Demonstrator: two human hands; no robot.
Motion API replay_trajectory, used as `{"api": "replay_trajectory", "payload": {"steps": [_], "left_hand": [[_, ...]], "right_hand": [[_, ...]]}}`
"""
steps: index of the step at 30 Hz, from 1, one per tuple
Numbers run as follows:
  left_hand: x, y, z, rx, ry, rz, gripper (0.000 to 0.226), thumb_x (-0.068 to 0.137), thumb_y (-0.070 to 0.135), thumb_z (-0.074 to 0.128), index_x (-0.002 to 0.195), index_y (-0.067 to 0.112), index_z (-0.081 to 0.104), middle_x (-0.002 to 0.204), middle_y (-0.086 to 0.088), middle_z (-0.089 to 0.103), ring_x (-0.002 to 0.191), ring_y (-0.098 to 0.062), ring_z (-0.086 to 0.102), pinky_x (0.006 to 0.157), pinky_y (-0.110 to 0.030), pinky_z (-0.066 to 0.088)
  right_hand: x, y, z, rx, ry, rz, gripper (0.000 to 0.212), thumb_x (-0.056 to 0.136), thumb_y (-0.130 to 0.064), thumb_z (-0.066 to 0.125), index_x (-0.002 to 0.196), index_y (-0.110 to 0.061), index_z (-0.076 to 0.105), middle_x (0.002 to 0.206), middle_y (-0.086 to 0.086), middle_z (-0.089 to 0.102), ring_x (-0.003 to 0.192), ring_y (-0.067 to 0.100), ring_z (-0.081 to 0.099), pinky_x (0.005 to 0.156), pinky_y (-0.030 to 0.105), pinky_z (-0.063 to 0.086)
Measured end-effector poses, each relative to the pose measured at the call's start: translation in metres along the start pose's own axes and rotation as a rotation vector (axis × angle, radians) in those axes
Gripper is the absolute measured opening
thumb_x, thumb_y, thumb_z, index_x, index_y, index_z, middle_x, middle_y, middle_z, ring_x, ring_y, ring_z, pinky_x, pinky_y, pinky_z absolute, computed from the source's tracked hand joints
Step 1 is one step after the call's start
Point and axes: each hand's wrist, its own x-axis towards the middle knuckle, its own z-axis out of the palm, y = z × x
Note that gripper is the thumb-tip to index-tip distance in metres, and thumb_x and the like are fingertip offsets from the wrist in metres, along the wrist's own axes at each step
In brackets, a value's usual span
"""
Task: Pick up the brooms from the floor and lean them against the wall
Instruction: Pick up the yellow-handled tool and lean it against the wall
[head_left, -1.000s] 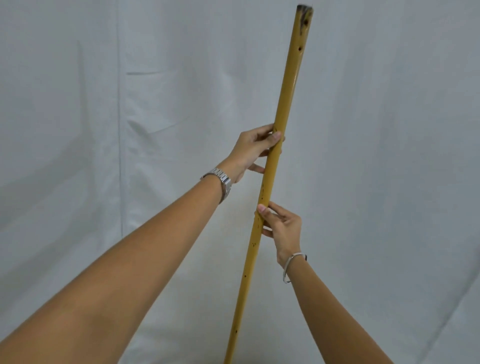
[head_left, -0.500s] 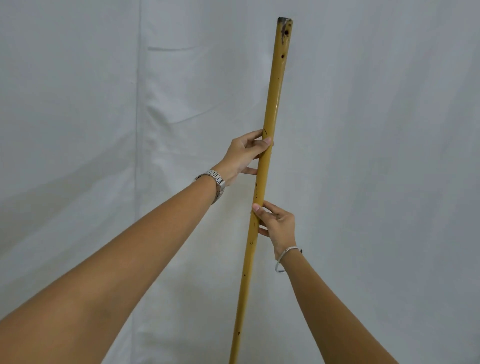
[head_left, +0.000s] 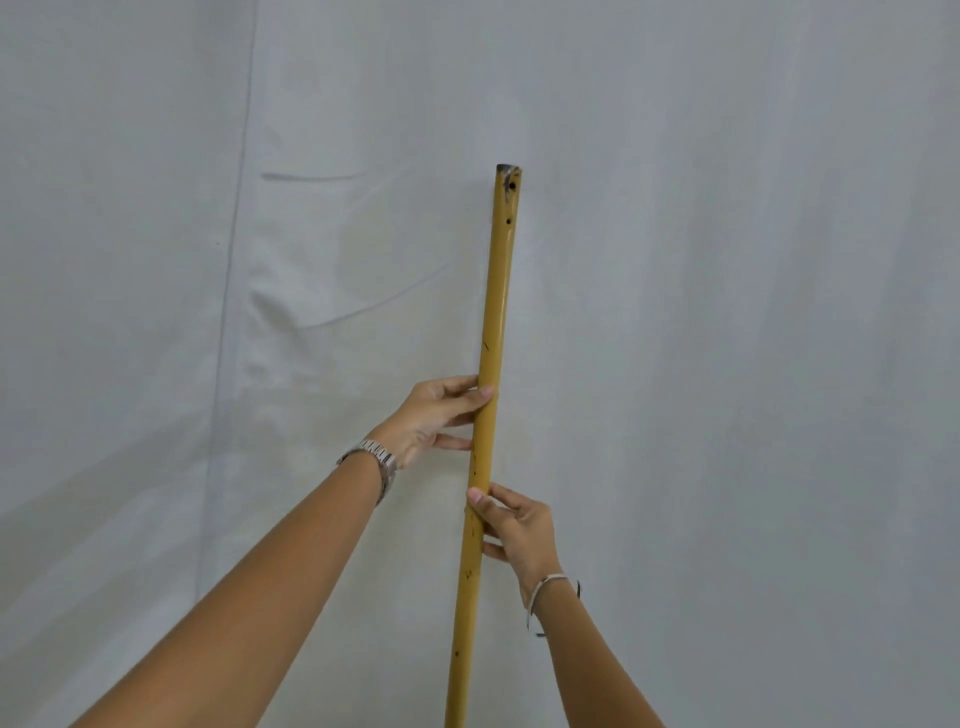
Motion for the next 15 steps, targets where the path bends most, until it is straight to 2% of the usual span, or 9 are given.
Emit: {"api": "replay_trajectory", "payload": {"steps": [2, 5, 15], "left_hand": [[0.007, -0.003, 0.000, 0.013, 0.018, 0.004, 0.041, 0.081, 0.027, 0.067, 0.120, 0.015, 0.060, 0.114, -0.005, 0.067, 0.103, -0.018, 0.064, 0.077, -0.044, 0.058], [0.021, -0.007, -0.001, 0.042, 0.037, 0.010, 0.040, 0.083, 0.026, 0.066, 0.120, 0.013, 0.060, 0.113, -0.006, 0.067, 0.101, -0.018, 0.065, 0.071, -0.041, 0.059], [0.050, -0.026, -0.014, -0.028, 0.100, -0.032, 0.039, 0.085, 0.024, 0.063, 0.121, 0.009, 0.059, 0.111, -0.006, 0.065, 0.101, -0.016, 0.061, 0.071, -0.040, 0.056]], "right_hand": [[0.008, 0.002, 0.001, 0.004, 0.008, 0.016, 0.022, 0.073, -0.027, 0.077, 0.092, -0.025, 0.067, 0.089, 0.010, 0.074, 0.080, 0.019, 0.070, 0.056, 0.022, 0.055], [0.025, 0.005, 0.002, 0.001, 0.017, 0.033, 0.034, 0.073, -0.028, 0.077, 0.103, -0.016, 0.068, 0.097, 0.012, 0.073, 0.083, 0.022, 0.070, 0.064, 0.028, 0.057], [0.064, 0.024, 0.020, -0.040, 0.100, 0.037, 0.042, 0.072, -0.033, 0.077, 0.108, -0.013, 0.068, 0.094, 0.011, 0.074, 0.090, 0.024, 0.069, 0.077, 0.037, 0.059]]}}
